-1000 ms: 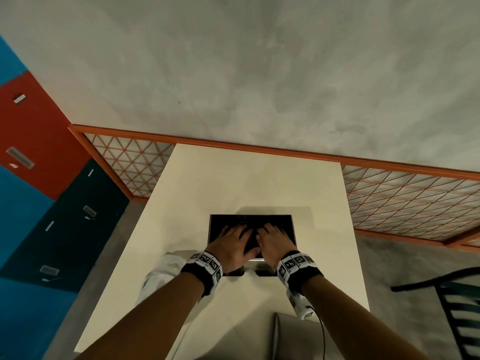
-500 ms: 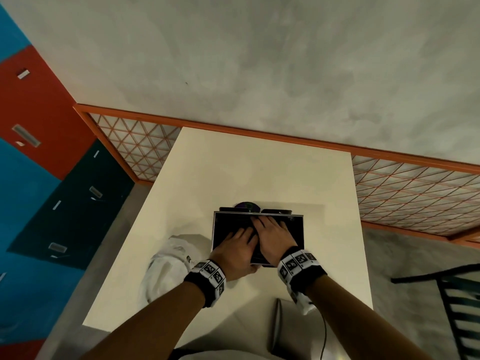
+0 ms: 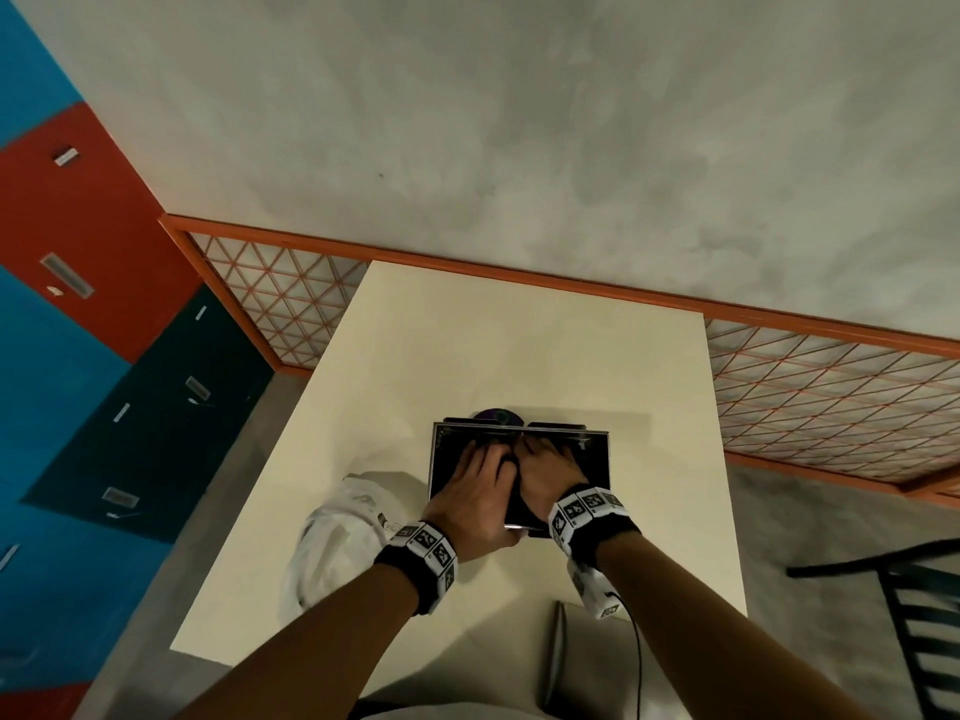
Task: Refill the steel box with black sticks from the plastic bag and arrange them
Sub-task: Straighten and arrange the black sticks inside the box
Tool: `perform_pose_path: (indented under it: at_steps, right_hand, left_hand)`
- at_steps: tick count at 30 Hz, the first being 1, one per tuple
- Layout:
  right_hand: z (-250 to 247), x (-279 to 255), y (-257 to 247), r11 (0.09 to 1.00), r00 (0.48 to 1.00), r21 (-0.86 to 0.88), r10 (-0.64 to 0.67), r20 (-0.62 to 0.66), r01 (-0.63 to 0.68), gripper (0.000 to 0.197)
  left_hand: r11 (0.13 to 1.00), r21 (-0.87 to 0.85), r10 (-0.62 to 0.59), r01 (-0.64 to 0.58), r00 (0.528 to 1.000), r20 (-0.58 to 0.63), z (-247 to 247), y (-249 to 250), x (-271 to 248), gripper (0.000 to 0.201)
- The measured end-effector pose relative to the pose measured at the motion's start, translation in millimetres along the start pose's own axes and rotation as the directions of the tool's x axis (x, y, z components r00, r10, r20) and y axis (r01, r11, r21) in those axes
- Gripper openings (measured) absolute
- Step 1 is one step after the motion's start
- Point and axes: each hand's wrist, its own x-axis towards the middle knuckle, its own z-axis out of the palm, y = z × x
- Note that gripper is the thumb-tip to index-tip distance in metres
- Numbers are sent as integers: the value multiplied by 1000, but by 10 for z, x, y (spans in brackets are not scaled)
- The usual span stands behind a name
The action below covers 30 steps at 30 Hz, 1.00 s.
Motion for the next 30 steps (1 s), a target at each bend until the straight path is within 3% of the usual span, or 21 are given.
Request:
perform_pose_path:
  at_steps: [4,12,30]
  right_hand:
    - [50,-38,4,999,998,7,-41,-52,41,51]
    - [-43,114,-51,1000,996,9,21,83,-22,55]
    - [-20,118,-51,1000,998,0,4,61,-4,52]
  left_hand:
    - [999,-23,-34,35,999,11,-1,56,-44,70]
    - [998,-42,-41,42,999,16,-34,62,-49,68]
    - [997,-51,-62,64,998,30,-1,78,-67,68]
